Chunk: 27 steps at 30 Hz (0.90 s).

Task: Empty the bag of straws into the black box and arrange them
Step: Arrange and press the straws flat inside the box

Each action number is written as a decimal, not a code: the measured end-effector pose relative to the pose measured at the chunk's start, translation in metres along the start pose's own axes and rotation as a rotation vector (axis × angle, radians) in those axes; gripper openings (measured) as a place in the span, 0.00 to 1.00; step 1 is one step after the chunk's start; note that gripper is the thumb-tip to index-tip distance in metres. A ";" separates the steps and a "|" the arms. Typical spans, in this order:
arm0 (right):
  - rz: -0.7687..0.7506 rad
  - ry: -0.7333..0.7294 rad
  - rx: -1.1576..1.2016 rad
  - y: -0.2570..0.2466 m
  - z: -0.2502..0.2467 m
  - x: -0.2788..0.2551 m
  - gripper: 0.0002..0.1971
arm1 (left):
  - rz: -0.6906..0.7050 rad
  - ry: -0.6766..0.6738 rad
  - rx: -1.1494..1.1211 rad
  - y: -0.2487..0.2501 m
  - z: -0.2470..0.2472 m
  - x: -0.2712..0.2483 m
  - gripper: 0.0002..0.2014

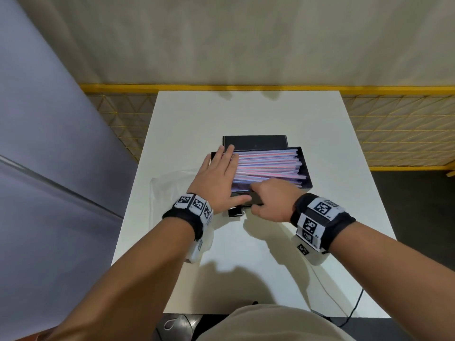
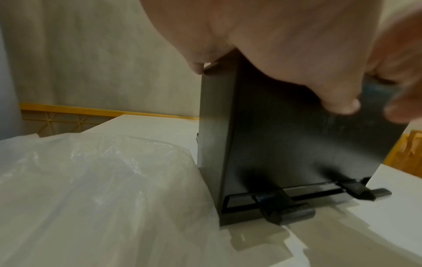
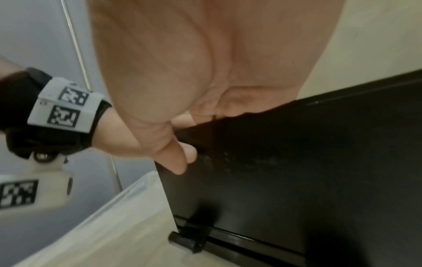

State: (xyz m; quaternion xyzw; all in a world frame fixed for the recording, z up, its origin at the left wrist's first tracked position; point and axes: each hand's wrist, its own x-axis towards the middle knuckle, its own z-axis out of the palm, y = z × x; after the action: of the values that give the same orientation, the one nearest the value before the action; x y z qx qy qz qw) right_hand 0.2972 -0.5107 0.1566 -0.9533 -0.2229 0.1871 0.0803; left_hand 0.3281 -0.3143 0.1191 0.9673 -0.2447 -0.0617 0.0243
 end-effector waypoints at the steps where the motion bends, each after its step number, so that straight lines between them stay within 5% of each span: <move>1: 0.012 0.039 -0.021 -0.001 0.000 0.001 0.11 | -0.006 0.007 0.012 0.000 0.002 0.000 0.58; 4: 0.038 0.124 -0.116 -0.006 0.003 0.001 0.11 | -0.009 0.000 0.001 -0.001 0.003 0.000 0.59; 12: 0.149 -0.017 -0.084 -0.018 0.006 0.019 0.25 | -0.013 0.036 -0.085 0.001 0.005 0.000 0.58; 18: 0.101 0.062 -0.126 -0.012 -0.006 0.011 0.19 | -0.012 0.052 -0.090 0.001 0.006 0.000 0.60; 23: 0.091 -0.226 -0.133 -0.006 -0.013 0.027 0.30 | -0.012 0.053 -0.061 0.001 0.007 0.001 0.60; 27: 0.125 -0.273 -0.013 -0.009 -0.010 0.045 0.31 | -0.013 0.049 -0.070 0.002 0.004 0.000 0.58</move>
State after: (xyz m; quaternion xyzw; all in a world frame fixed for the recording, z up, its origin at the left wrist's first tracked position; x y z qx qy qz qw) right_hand 0.3349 -0.4833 0.1538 -0.9315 -0.1733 0.3183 0.0312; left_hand 0.3265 -0.3156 0.1148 0.9686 -0.2356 -0.0467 0.0638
